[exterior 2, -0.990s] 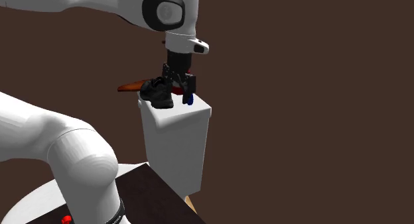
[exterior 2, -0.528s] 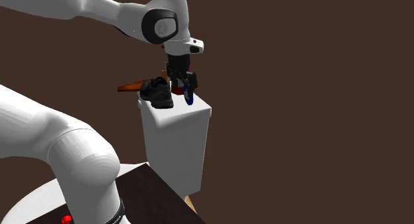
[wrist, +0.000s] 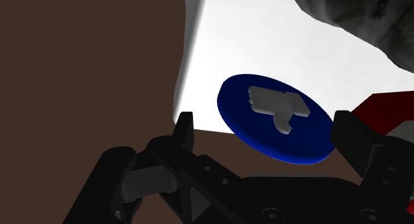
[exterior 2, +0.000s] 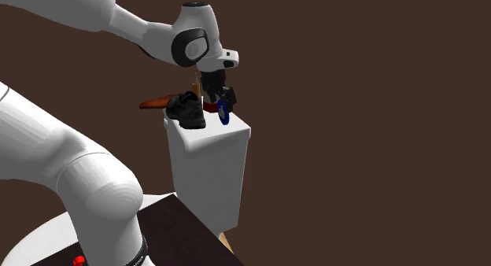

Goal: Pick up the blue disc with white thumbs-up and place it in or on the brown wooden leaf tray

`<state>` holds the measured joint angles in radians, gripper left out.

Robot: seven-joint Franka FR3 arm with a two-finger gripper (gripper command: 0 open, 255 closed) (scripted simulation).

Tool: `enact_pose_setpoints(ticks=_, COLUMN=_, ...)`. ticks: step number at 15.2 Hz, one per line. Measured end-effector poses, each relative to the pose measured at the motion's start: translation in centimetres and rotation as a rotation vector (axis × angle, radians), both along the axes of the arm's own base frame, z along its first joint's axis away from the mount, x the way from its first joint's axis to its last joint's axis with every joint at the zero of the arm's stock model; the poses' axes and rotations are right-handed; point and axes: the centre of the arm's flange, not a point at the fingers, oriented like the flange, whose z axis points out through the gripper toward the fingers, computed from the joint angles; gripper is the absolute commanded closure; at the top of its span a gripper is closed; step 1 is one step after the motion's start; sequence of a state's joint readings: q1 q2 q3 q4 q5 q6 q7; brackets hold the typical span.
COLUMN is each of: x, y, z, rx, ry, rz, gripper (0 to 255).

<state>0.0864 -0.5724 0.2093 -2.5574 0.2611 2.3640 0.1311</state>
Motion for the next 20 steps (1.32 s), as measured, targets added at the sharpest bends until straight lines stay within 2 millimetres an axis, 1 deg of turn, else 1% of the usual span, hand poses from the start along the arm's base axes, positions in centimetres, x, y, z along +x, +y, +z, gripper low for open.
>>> enact_pose_setpoints(ticks=4, x=0.8, y=0.6, z=-1.8, rx=0.000, ry=-0.002, rz=0.000, gripper=0)
enact_pose_setpoints(ticks=11, x=0.9, y=0.6, z=-2.2, rx=0.001, ry=-0.003, rz=0.000, gripper=0)
enact_pose_setpoints(ticks=12, x=0.9, y=0.6, z=-2.2, rx=0.001, ry=-0.003, rz=0.000, gripper=255)
enact_pose_setpoints(ticks=20, x=0.9, y=0.6, z=-2.2, rx=0.001, ry=-0.003, rz=-0.001, gripper=255)
